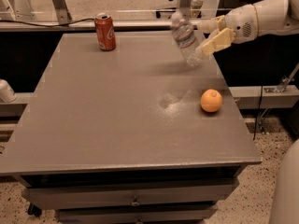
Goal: Knock water bottle over
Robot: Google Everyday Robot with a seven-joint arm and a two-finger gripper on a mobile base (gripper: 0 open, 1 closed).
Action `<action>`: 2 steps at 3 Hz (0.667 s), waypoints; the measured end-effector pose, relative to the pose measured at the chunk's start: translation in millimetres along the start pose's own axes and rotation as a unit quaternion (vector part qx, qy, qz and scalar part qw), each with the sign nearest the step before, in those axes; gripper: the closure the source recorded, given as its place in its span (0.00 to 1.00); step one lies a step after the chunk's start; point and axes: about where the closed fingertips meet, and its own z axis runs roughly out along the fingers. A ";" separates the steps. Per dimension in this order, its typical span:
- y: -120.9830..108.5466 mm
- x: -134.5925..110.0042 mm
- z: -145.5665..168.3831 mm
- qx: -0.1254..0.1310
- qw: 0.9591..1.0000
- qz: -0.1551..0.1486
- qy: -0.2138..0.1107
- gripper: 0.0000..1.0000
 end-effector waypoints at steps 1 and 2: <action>27.0 -0.3 6.3 -0.032 0.999 0.005 -0.004 0.00; 43.4 1.5 9.6 -0.047 0.999 0.005 -0.002 0.00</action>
Offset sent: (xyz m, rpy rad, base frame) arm -0.0673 0.0192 -0.0044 0.0163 0.0575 0.1125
